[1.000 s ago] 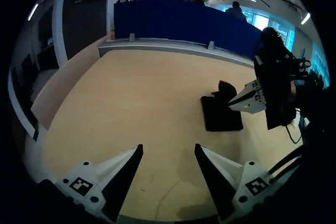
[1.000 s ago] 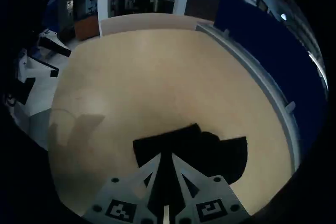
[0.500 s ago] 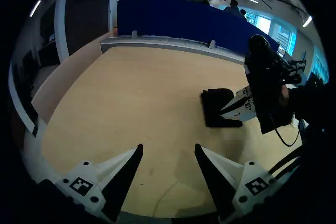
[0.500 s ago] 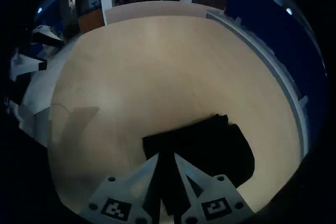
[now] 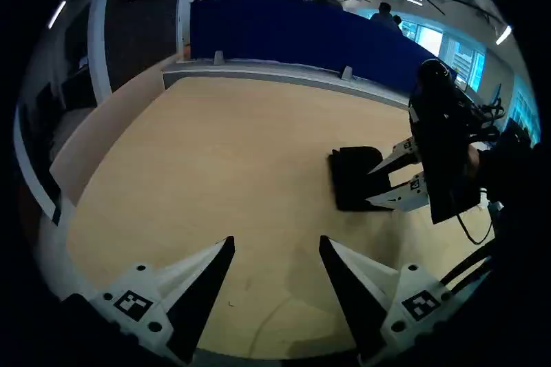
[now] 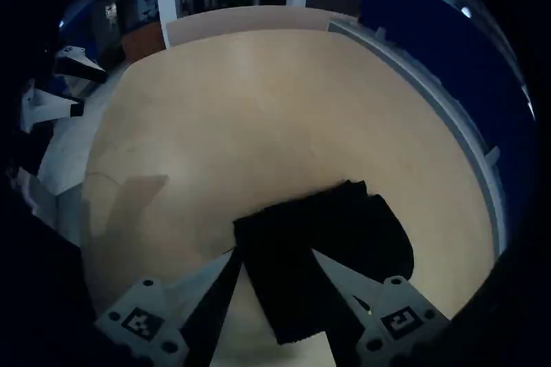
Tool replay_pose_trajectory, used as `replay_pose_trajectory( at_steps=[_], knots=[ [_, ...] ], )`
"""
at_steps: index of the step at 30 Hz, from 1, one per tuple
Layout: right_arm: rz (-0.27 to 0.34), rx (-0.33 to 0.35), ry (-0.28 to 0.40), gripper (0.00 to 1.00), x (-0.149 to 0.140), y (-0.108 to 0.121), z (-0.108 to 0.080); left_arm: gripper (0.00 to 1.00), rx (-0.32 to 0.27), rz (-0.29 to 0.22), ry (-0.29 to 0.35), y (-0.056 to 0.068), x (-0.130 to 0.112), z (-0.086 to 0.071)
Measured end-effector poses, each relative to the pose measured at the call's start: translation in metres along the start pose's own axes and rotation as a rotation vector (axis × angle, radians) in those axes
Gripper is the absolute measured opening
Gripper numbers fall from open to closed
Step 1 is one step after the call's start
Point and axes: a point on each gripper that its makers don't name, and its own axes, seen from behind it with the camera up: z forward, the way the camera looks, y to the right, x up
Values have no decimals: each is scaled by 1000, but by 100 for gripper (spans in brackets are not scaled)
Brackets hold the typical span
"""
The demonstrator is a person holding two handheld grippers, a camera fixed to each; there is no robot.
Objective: Fold towel
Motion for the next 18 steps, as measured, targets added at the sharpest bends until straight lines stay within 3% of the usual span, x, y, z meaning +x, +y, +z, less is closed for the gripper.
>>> replay_pose_trajectory(
  at_steps=[18],
  knots=[
    [114, -61, -25, 69, -51, 8, -29, 91, -6, 13, 1, 6, 5, 3]
  ],
)
